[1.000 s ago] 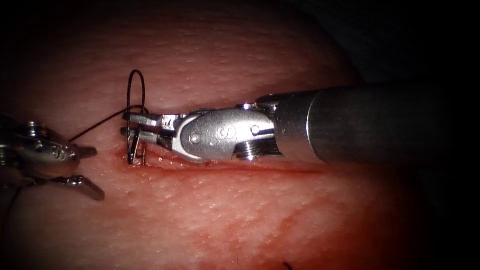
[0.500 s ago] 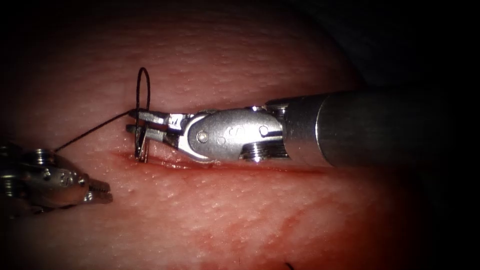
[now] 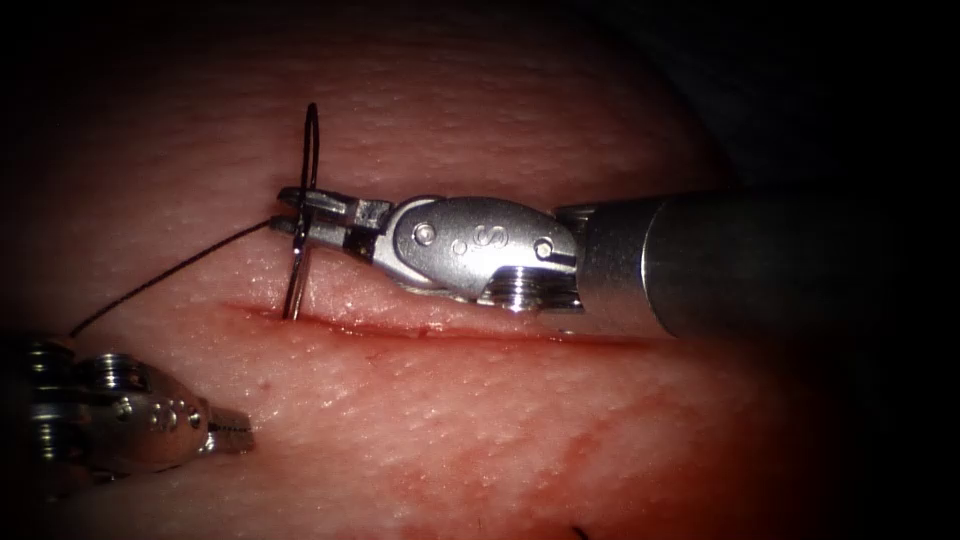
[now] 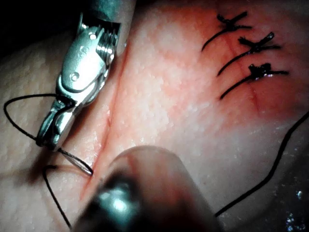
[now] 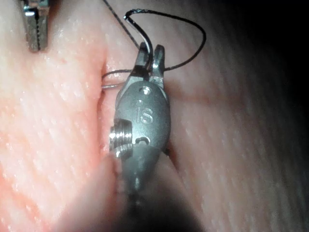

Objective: Wound Closure
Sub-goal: Pass the needle through the bottom of the cut with the right driver

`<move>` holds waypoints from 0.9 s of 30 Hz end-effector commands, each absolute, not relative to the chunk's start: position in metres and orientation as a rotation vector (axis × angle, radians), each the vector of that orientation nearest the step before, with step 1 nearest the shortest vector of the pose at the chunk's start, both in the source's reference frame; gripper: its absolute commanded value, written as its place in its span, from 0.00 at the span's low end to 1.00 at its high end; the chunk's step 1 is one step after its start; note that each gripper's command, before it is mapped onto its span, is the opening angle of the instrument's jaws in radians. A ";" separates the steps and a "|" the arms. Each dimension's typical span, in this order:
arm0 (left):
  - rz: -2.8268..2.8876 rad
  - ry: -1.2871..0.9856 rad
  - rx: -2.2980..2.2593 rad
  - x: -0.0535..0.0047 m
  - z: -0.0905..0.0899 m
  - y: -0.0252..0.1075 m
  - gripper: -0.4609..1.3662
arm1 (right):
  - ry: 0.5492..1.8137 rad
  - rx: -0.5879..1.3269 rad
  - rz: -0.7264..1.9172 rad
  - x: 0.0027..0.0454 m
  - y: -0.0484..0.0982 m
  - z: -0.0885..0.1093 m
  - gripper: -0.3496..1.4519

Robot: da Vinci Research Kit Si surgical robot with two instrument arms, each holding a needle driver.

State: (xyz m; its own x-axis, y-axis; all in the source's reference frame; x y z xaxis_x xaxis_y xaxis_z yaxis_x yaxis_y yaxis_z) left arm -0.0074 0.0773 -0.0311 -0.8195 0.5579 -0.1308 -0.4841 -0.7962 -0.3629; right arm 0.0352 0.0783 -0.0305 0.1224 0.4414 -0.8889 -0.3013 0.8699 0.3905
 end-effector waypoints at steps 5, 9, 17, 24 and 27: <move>2.523 -0.429 -0.319 -0.0073 -0.031 0.077 0.06 | 1.346 0.161 0.591 0.0353 0.078 -0.031 0.00; 2.522 -0.427 -0.319 -0.0074 -0.031 0.077 0.06 | 1.329 0.159 0.611 0.0351 0.079 -0.031 0.00; 2.524 -0.427 -0.320 -0.0072 -0.030 0.076 0.06 | 1.333 0.239 0.682 0.0350 0.080 -0.031 0.00; 2.527 -0.426 -0.328 -0.0067 -0.030 0.076 0.06 | 1.347 0.366 0.758 0.0350 0.080 -0.031 0.00; 2.528 -0.426 -0.329 -0.0065 -0.030 0.076 0.06 | 1.343 0.404 0.783 0.0351 0.080 -0.031 0.00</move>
State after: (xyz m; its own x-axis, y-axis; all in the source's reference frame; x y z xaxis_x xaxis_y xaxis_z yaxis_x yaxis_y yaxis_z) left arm -0.0065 0.0762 -0.0298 -0.8190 0.5557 -0.1429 -0.4805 -0.8003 -0.3587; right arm 0.0350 0.0798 -0.0305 0.0274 0.7105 -0.7032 -0.2677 0.6830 0.6796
